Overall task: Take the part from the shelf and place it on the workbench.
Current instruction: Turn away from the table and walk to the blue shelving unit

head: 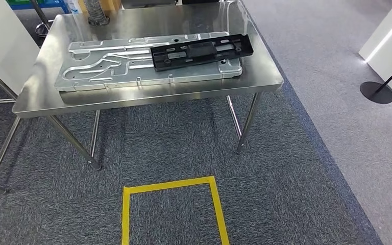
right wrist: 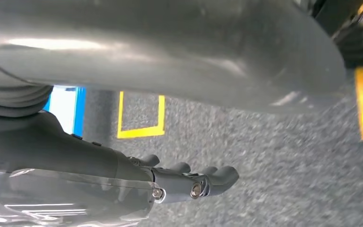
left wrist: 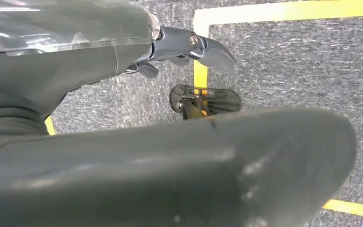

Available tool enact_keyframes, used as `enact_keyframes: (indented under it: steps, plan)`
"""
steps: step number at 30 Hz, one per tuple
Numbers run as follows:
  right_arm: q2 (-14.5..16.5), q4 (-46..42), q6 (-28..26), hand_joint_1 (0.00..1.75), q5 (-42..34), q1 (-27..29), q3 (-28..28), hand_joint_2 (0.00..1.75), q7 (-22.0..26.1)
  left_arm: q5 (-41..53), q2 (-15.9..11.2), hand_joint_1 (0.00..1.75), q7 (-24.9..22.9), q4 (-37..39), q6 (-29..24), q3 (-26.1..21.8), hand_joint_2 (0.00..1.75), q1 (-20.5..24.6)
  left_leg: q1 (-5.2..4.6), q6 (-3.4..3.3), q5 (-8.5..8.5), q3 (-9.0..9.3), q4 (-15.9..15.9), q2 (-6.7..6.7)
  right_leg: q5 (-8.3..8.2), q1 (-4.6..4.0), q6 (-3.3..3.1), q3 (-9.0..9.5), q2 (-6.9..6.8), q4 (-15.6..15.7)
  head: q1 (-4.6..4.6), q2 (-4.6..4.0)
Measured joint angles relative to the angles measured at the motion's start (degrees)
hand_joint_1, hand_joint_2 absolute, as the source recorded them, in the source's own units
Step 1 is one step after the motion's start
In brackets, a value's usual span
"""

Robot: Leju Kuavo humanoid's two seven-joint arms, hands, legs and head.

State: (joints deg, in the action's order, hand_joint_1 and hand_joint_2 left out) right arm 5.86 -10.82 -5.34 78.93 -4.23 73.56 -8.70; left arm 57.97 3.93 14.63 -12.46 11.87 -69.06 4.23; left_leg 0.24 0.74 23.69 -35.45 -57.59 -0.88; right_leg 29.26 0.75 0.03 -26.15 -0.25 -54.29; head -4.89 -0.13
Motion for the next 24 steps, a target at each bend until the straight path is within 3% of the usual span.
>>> enact_keyframes:
  steps: [1, 3, 4, 5, 6, 7, 9, 11, 12, 14, 15, 16, 18, 19, 20, 22, 24]
  plan:
    - [-0.1, 0.0, 0.0, 0.00, 0.0, 0.0, 0.0, 0.00, 0.0, -0.1, -0.1, 0.00, -0.1, 0.0, -0.1, -0.1, 0.00, -0.1, 0.05, 0.22, 2.09, -0.74, -2.1, 0.14, -0.49, 0.04, -0.53, -0.42, -0.15, 0.1, 0.00, 0.00]
    - [-0.6, 0.0, 0.0, 0.00, -0.1, 0.0, 0.0, 0.00, 0.0, -0.4, -0.3, 0.00, -0.3, 0.0, -0.2, -0.2, 0.00, -0.1, 0.17, 0.48, 7.58, -2.77, -9.2, 0.31, -1.33, -0.22, -1.14, -1.54, -0.34, -0.2, -0.01, 0.00]
    - [-0.9, 0.0, 0.0, 0.00, -0.1, 0.0, 0.0, 0.00, 0.0, -0.4, -0.4, 0.00, -0.4, 0.0, -0.3, -0.3, 0.00, -0.1, 0.22, 0.59, 9.44, -3.57, -12.8, 0.32, -1.75, -0.37, -1.24, -2.27, -0.38, -0.5, -0.01, 0.00]
    - [-1.2, 0.1, 0.1, 0.00, -0.2, 0.0, 0.1, 0.00, 0.0, -0.4, -0.5, 0.00, -0.4, 0.0, -0.3, -0.3, 0.00, -0.1, 0.26, 0.67, 10.04, -3.70, -15.2, 0.33, -2.16, -0.47, -1.27, -3.11, -0.40, -0.8, -0.01, 0.00]
    - [-1.4, 0.1, 0.1, 0.00, -0.3, 0.0, 0.1, 0.00, 0.0, -0.4, -0.6, 0.00, -0.5, 0.0, -0.4, -0.4, 0.00, -0.2, 0.30, 0.70, 9.40, -2.92, -15.6, 0.33, -2.55, -0.54, -1.23, -4.06, -0.40, -1.2, -0.01, 0.00]
    - [-1.6, 0.2, 0.1, 0.00, -0.5, 0.0, 0.2, 0.00, 0.0, -0.4, -0.7, 0.00, -0.6, 0.0, -0.4, -0.4, 0.00, -0.2, 0.33, 0.66, 7.97, -1.19, -14.0, 0.34, -2.92, -0.56, -1.15, -5.03, -0.37, -1.7, -0.01, 0.00]
    - [-1.9, 0.4, 0.3, 0.00, -0.7, 0.0, 0.4, 0.00, 0.1, -0.4, -1.0, 0.00, -0.7, 0.0, -0.6, -0.5, 0.00, -0.1, 0.32, 0.33, 5.93, 4.38, -6.6, 0.44, -3.56, -0.61, -0.81, -6.77, -0.30, -2.7, -0.01, 0.00]
    - [-2.0, 0.4, 0.4, 0.00, -0.9, 0.0, 0.6, 0.00, 0.1, -0.4, -1.4, 0.00, -0.8, 0.0, -0.9, -0.6, 0.00, 0.0, 0.08, -0.29, 6.20, 8.35, -0.3, 0.65, -4.27, -0.68, -0.24, -7.72, -0.31, -3.2, 0.01, 0.00]
    - [-2.1, 0.5, 0.4, 0.00, -1.0, 0.0, 0.7, 0.00, 0.1, -0.5, -1.5, 0.00, -0.8, 0.0, -1.0, -0.7, 0.00, 0.1, -0.11, -0.61, 6.57, 8.90, 1.0, 0.73, -4.71, -0.67, 0.09, -7.93, -0.35, -3.3, 0.01, 0.00]
    - [-2.1, 0.5, 0.3, 0.00, -1.0, 0.0, 0.9, 0.00, 0.1, -0.5, -1.7, 0.00, -0.9, 0.0, -1.1, -0.9, 0.00, 0.0, -0.17, -1.49, 5.70, 8.25, 1.5, 0.60, -5.22, -0.53, 0.77, -8.26, -0.29, -3.4, 0.01, 0.00]
    - [-2.0, 0.5, 0.3, 0.00, -1.0, 0.1, 0.9, 0.00, 0.1, -0.5, -1.8, 0.00, -0.9, 0.0, -1.1, -1.0, 0.00, 0.1, -0.12, -2.03, 5.11, 7.78, 1.7, 0.47, -4.31, -0.45, 1.05, -8.66, -0.20, -4.0, 0.01, 0.00]
    - [-2.0, 0.6, 0.3, 0.00, -1.0, 0.1, 0.9, 0.00, 0.1, -0.5, -1.9, 0.00, -0.9, 0.0, -1.1, -1.0, 0.00, 0.1, -0.03, -2.56, 4.38, 7.14, 1.9, 0.33, -2.27, -0.39, 1.28, -9.27, -0.09, -5.6, 0.01, 0.00]
    - [-1.9, 0.7, 0.3, 0.00, -1.0, 0.1, 1.0, 0.00, 0.1, -0.5, -1.9, 0.00, -0.9, 0.0, -1.1, -1.1, 0.00, 0.1, -0.12, -3.12, 2.97, 5.49, 2.0, 0.21, 3.86, -0.16, 1.58, -10.96, 0.01, -11.8, 0.01, 0.00]
    - [-1.8, 0.7, 0.3, 0.00, -1.0, 0.1, 1.0, 0.00, 0.1, -0.5, -2.0, 0.00, -0.9, 0.0, -1.1, -1.2, 0.00, 0.1, -0.20, -3.15, 2.21, 4.58, 1.9, 0.18, 6.09, -0.05, 1.72, -11.65, 0.02, -15.6, 0.01, 0.00]
    - [-1.7, 0.7, 0.3, 0.00, -1.0, 0.1, 1.0, 0.00, 0.1, -0.5, -2.0, 0.00, -0.9, 0.0, -1.1, -1.2, 0.00, 0.1, -0.25, -3.09, 1.42, 3.60, 1.9, 0.15, 6.82, 0.04, 1.86, -11.85, 0.02, -18.5, 0.01, 0.00]
    - [-1.5, 0.7, 0.3, 0.00, -1.0, 0.1, 1.0, 0.00, 0.1, -0.4, -2.0, 0.00, -0.9, 0.0, -1.1, -1.3, 0.00, 0.1, -0.24, -2.82, -0.15, 1.47, 1.7, 0.09, 4.23, 0.20, 2.05, -9.98, 0.02, -19.4, 0.01, 0.00]
    - [-1.4, 0.7, 0.3, 0.00, -1.3, 0.0, 1.0, 0.00, 0.4, -0.2, -2.1, 0.00, -0.9, 0.0, -1.0, -1.2, 0.00, 0.0, -0.23, -2.37, -1.58, -0.68, 1.2, 0.10, 1.56, 0.37, 2.06, -4.22, 0.01, -13.1, 0.01, 0.00]
